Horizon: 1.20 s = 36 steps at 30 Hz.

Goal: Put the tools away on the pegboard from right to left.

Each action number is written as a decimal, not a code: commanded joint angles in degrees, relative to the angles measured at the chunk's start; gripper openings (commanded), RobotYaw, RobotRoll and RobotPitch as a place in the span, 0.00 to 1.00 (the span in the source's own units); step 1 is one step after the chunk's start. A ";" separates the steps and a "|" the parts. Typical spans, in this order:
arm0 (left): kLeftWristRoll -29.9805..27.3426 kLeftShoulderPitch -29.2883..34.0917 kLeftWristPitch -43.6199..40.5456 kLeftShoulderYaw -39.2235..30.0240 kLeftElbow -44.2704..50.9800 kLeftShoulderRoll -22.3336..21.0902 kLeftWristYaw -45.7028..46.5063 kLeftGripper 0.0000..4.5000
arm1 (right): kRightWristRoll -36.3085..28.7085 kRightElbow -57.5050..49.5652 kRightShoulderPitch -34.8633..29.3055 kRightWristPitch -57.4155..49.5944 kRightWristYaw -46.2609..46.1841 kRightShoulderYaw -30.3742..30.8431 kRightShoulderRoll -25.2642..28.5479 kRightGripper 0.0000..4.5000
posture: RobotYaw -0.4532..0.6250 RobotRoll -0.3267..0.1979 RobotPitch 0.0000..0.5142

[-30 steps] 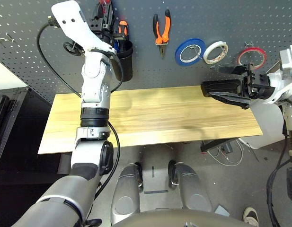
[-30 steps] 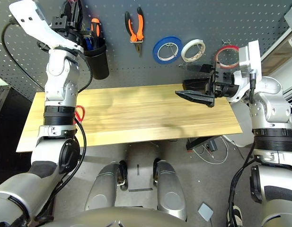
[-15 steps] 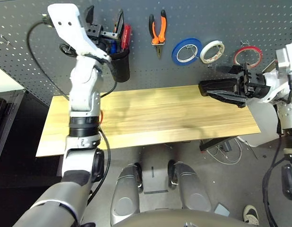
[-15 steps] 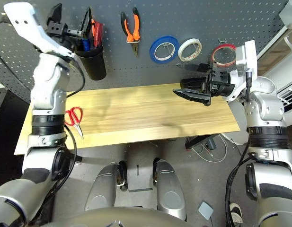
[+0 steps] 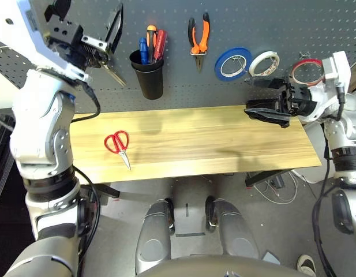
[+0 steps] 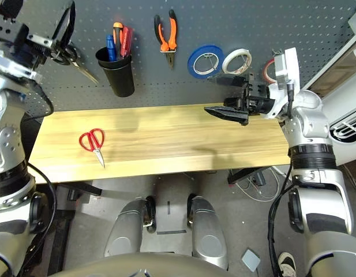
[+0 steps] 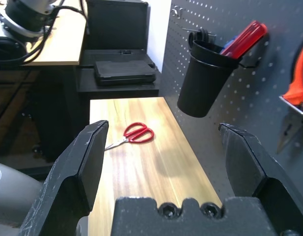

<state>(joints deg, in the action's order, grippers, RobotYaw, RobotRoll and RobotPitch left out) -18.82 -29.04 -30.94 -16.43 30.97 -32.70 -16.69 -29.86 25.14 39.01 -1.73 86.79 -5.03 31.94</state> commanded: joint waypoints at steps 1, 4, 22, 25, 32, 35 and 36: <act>-0.19 5.76 -1.64 -1.00 4.84 -1.38 -0.92 0.99 | 1.46 2.04 0.68 1.79 1.85 1.00 -0.39 1.00 | 0.50 0.62 0.27; 0.61 11.67 -1.49 -0.20 6.97 -1.41 -1.19 0.99 | 2.60 3.77 1.13 3.23 3.02 1.69 -0.93 1.00 | 0.50 0.62 0.28; 3.87 31.51 -6.80 1.13 -6.97 8.90 4.85 0.99 | 20.86 12.89 1.80 7.62 -9.86 13.31 -8.09 1.00 | 0.46 0.62 0.31; 4.08 30.70 -9.17 0.59 -10.52 10.35 6.61 0.99 | 21.38 11.22 0.89 7.19 -10.47 14.02 -8.19 1.00 | 0.45 0.62 0.31; 5.78 25.08 -8.58 1.16 -24.46 11.90 8.84 0.99 | 21.03 2.36 -4.25 3.30 -12.17 14.63 -7.33 1.00 | 0.40 0.62 0.33; 7.36 22.12 -5.90 1.26 -31.93 11.84 9.75 0.99 | 20.63 -1.21 -6.19 1.59 -12.71 14.52 -6.80 1.00 | 0.39 0.62 0.34; 7.68 21.17 -4.82 1.06 -34.33 11.91 10.14 0.99 | 20.45 -2.40 -6.83 1.03 -12.85 14.51 -6.64 1.00 | 0.38 0.62 0.35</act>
<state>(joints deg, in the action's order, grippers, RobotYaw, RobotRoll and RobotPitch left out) -12.46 -7.68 -37.35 -15.25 0.31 -21.04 -7.26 -9.01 24.94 33.35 0.36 74.09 8.92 24.61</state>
